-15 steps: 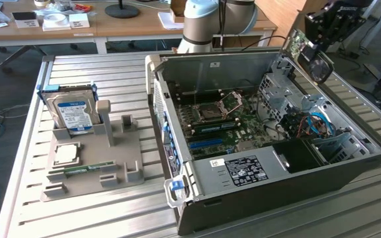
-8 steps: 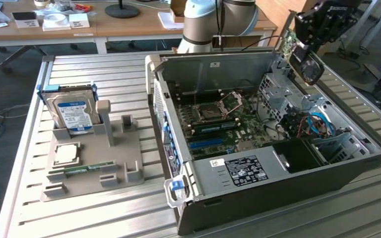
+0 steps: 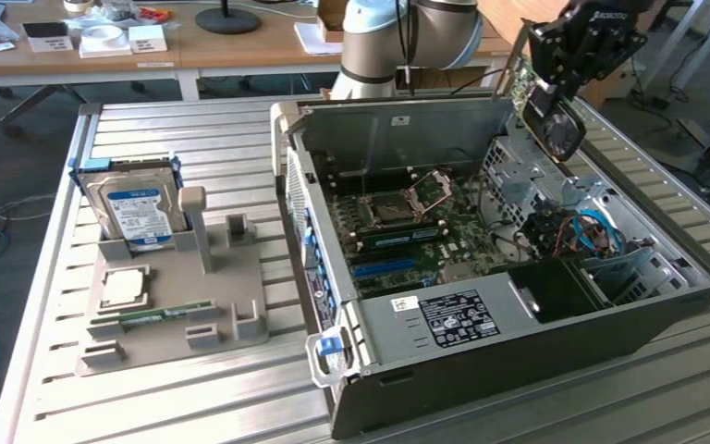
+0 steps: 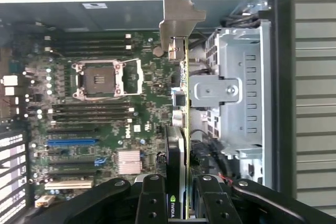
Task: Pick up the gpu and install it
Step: 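Pick up the gpu and move the gpu toward the slot, then insert the gpu into the slot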
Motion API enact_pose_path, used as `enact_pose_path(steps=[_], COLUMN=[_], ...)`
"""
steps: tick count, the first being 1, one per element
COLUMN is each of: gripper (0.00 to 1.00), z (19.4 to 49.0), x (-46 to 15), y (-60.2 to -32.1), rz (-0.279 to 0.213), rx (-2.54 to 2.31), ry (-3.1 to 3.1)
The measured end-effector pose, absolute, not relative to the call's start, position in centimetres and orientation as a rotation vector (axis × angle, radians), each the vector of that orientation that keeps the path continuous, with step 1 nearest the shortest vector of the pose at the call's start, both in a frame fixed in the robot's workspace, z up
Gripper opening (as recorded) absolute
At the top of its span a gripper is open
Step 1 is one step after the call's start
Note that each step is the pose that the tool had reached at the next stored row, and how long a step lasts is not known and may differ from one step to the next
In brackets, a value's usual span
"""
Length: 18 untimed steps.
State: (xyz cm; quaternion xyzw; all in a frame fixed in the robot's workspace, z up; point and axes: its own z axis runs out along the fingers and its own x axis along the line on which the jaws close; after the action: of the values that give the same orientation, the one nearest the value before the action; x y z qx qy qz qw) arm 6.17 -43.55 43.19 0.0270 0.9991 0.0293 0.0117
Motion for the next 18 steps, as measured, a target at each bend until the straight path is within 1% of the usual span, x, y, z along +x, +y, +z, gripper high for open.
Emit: enact_pose_path(steps=[18], gripper=[0.27], z=[43.19], x=[5.98], y=[-43.55], rz=[0.091], rx=[0.078], ry=[3.116])
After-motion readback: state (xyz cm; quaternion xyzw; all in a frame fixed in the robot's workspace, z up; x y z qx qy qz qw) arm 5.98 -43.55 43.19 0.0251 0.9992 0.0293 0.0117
